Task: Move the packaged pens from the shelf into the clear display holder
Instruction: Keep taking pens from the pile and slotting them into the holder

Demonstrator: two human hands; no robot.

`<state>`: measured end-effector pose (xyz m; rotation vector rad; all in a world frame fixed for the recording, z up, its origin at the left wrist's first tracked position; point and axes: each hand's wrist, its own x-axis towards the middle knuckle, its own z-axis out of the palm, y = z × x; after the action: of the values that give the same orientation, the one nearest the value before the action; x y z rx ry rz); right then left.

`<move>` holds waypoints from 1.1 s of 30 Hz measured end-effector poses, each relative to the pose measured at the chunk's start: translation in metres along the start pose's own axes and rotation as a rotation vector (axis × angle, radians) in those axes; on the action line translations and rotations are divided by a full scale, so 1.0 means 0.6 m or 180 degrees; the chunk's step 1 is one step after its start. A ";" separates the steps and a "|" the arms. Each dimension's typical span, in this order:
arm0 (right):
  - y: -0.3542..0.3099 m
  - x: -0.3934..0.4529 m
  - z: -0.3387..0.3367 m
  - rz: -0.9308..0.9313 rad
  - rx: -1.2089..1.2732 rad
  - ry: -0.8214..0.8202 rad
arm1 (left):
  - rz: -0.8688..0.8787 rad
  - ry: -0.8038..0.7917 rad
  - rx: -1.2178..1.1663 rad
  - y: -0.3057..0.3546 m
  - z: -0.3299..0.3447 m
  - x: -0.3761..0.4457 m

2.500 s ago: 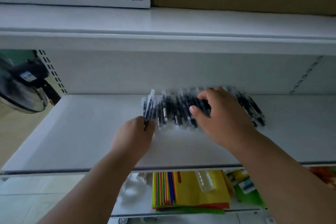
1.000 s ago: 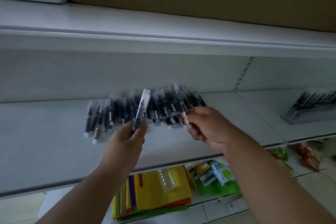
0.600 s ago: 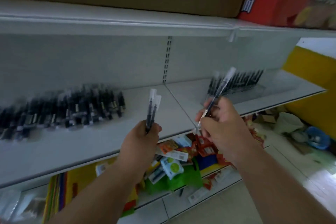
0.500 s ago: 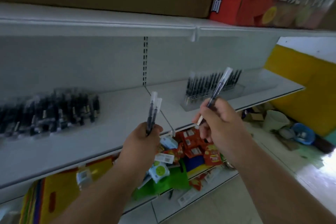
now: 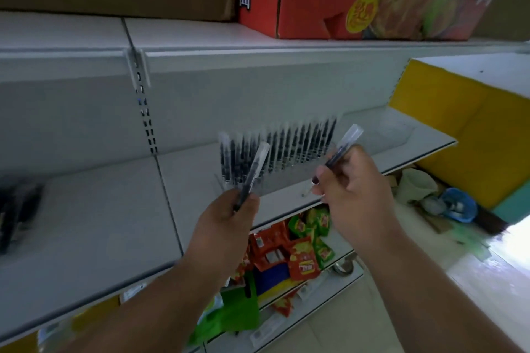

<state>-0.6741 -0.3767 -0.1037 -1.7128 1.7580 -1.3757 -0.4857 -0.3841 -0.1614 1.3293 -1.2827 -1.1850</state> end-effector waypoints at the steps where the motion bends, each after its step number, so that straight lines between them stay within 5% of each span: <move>1: 0.008 0.014 -0.003 -0.0031 0.0042 -0.0047 | 0.0038 0.0021 -0.0032 0.001 0.012 0.010; 9: 0.055 0.160 0.034 -0.0611 -0.0019 -0.0627 | 0.0395 0.0845 -0.0195 0.002 0.059 0.045; 14: 0.071 0.214 0.064 -0.1122 -0.0278 -0.1433 | 0.0283 0.1445 -0.0406 -0.007 0.103 0.041; 22: 0.081 0.235 0.088 -0.1870 -0.0967 -0.1949 | 0.0126 0.1876 -0.0384 -0.012 0.142 0.022; 33: 0.085 0.202 0.087 -0.1256 -0.0984 -0.1514 | -0.0017 0.1643 -0.0995 0.015 0.119 0.026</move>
<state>-0.6903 -0.5159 -0.1235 -2.4100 1.4638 -0.7394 -0.5580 -0.3997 -0.1619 1.2909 -0.6938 -0.9159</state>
